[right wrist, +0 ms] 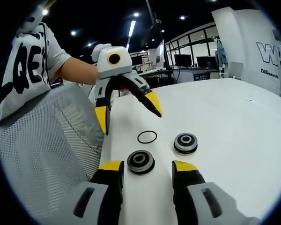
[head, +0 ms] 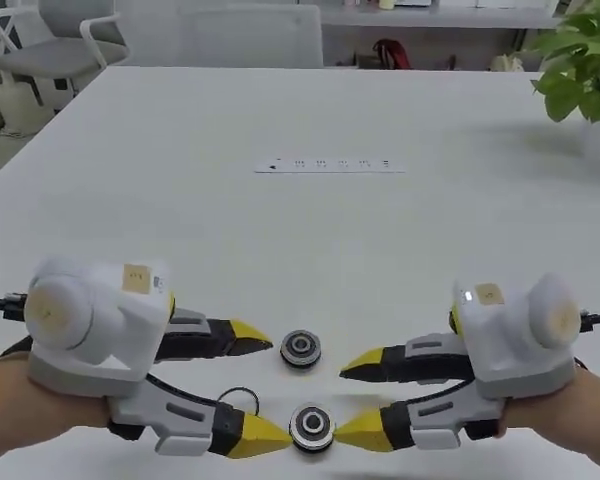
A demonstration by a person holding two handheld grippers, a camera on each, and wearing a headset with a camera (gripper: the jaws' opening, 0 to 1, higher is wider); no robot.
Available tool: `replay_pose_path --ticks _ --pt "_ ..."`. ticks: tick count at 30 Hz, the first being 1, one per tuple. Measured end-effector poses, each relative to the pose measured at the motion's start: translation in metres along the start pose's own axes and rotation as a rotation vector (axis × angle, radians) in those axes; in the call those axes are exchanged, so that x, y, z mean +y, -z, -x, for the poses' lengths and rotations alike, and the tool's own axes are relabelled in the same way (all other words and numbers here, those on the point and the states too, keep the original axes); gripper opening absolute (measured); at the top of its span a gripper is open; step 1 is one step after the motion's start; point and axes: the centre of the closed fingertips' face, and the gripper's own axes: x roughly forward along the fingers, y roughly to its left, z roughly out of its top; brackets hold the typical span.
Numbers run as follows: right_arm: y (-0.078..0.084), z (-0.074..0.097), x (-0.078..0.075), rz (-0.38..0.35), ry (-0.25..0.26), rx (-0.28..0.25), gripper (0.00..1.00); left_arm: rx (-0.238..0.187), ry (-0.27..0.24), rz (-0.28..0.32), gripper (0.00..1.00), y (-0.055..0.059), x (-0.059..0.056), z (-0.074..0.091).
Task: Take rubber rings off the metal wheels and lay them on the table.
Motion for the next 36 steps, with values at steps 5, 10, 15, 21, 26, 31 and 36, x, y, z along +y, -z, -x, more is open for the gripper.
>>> replay_pose_path --ticks 5,10,15,21,26,31,36 --pt "0.006 -0.003 0.001 0.005 -0.004 0.009 0.37 0.004 0.019 0.008 0.55 0.001 -0.003 -0.008" --pt "0.01 -0.006 0.004 0.015 -0.012 0.016 0.36 0.015 0.039 -0.004 0.52 0.004 -0.007 -0.013" --pt "0.014 -0.01 0.007 0.026 -0.023 0.026 0.34 0.026 0.053 -0.013 0.49 0.006 -0.008 -0.017" --pt "0.014 -0.013 0.009 0.036 -0.027 0.028 0.32 0.036 0.063 0.001 0.44 0.009 -0.007 -0.022" --pt "0.016 -0.016 0.009 0.034 -0.031 0.032 0.3 0.037 0.079 0.025 0.38 0.011 -0.009 -0.026" --pt "0.016 -0.016 0.009 0.031 -0.029 0.028 0.3 0.054 0.094 0.019 0.34 0.015 -0.014 -0.032" --pt "0.016 -0.016 0.01 0.024 -0.03 0.028 0.29 0.058 0.099 0.033 0.3 0.016 -0.015 -0.035"
